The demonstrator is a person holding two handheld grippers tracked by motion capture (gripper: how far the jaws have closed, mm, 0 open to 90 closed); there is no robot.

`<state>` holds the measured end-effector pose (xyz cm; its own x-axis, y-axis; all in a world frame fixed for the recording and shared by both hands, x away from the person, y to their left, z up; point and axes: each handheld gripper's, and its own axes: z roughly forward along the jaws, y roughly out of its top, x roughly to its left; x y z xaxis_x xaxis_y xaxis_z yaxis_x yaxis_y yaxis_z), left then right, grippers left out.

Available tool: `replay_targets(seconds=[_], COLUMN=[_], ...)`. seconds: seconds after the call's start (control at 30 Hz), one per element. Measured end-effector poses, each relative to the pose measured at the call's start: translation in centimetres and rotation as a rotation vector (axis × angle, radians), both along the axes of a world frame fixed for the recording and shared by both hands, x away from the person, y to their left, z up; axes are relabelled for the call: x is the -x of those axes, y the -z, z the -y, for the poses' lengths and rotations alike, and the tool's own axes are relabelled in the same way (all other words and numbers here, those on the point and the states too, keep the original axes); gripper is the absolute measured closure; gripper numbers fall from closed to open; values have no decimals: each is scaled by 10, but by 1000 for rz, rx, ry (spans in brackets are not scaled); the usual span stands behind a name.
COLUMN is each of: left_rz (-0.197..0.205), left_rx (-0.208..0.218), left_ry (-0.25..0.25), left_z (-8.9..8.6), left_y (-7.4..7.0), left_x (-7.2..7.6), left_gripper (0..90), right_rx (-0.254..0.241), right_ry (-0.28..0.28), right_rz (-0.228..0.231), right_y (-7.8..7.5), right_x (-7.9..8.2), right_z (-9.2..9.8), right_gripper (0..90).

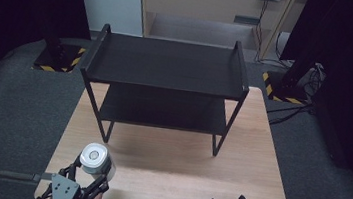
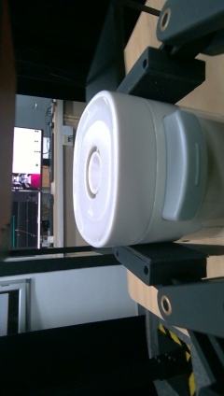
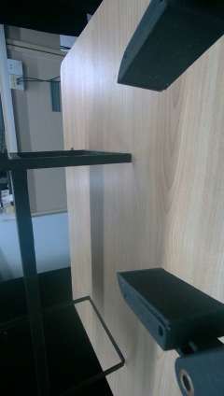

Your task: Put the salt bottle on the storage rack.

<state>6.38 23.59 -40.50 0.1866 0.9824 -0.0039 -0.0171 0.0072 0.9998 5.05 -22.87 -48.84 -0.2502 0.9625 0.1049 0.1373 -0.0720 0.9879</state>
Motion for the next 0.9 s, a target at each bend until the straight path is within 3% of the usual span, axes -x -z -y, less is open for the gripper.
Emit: replay_targets(seconds=[0.27, 0.53, 0.9], left_rz=[46, 49, 36], left_rx=[-8, -13, -25], left_ry=[27, 43, 49], left_z=[6, 17, 34], left_y=[-27, -48, -55], left_x=[-17, -39, -74], left_gripper=[307, 307, 307], right_rx=[-2, -5, -9], right_ry=[7, 16, 34], right_rz=[3, 2, 1], right_y=[0, 1, 2], right_x=[-1, -2, -6], right_z=[2, 5, 11], right_gripper=[61, 61, 61])
